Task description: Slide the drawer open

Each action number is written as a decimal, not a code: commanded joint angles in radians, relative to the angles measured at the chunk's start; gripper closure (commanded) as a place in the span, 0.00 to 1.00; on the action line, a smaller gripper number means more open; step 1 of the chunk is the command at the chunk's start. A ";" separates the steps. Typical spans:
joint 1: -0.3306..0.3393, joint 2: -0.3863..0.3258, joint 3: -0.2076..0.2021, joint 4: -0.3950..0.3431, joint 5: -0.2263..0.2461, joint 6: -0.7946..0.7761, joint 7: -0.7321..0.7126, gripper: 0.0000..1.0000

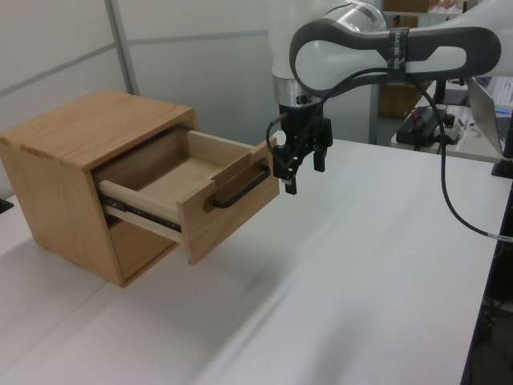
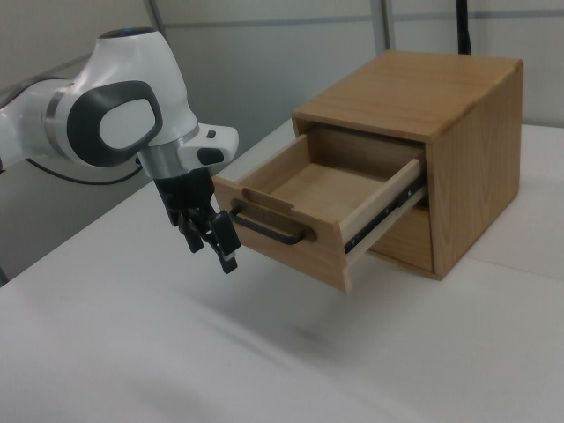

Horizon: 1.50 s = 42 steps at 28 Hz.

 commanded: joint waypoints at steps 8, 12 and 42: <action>0.007 0.016 -0.004 0.025 -0.057 -0.015 -0.110 0.00; 0.005 0.023 -0.004 0.050 -0.063 -0.018 -0.136 0.00; 0.009 0.024 -0.002 0.051 -0.063 -0.027 -0.136 0.00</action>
